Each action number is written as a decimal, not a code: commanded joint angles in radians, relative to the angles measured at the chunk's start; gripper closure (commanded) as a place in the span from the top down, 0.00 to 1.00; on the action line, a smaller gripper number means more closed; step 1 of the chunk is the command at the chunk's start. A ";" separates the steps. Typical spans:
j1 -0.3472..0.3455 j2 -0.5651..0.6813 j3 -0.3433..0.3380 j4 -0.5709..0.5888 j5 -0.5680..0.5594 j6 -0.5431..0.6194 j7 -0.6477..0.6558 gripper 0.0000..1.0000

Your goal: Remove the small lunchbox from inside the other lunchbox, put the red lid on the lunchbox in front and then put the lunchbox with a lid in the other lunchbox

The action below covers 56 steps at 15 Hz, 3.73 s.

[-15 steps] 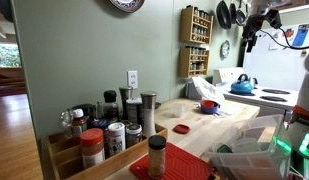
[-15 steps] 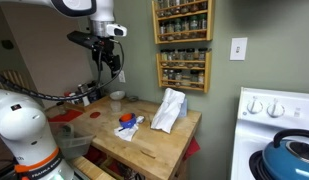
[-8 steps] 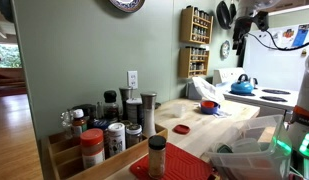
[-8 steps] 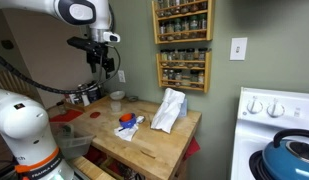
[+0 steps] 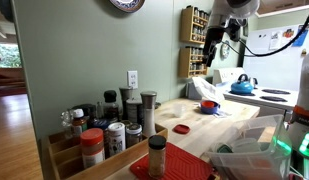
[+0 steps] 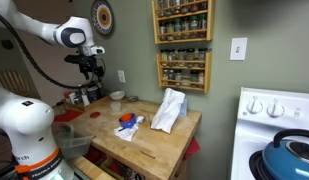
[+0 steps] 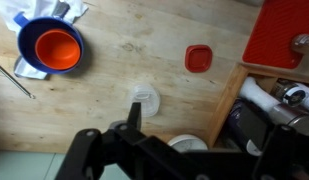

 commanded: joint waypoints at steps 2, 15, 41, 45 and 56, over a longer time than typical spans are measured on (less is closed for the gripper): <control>0.047 0.058 0.027 0.005 -0.019 0.049 0.035 1.00; 0.086 0.337 0.106 0.058 -0.133 0.281 -0.017 1.00; 0.024 0.803 0.046 0.264 -0.328 0.442 -0.005 0.00; 0.024 0.780 0.042 0.264 -0.338 0.423 0.002 0.00; 0.023 0.614 0.038 0.226 -0.447 0.412 0.038 0.00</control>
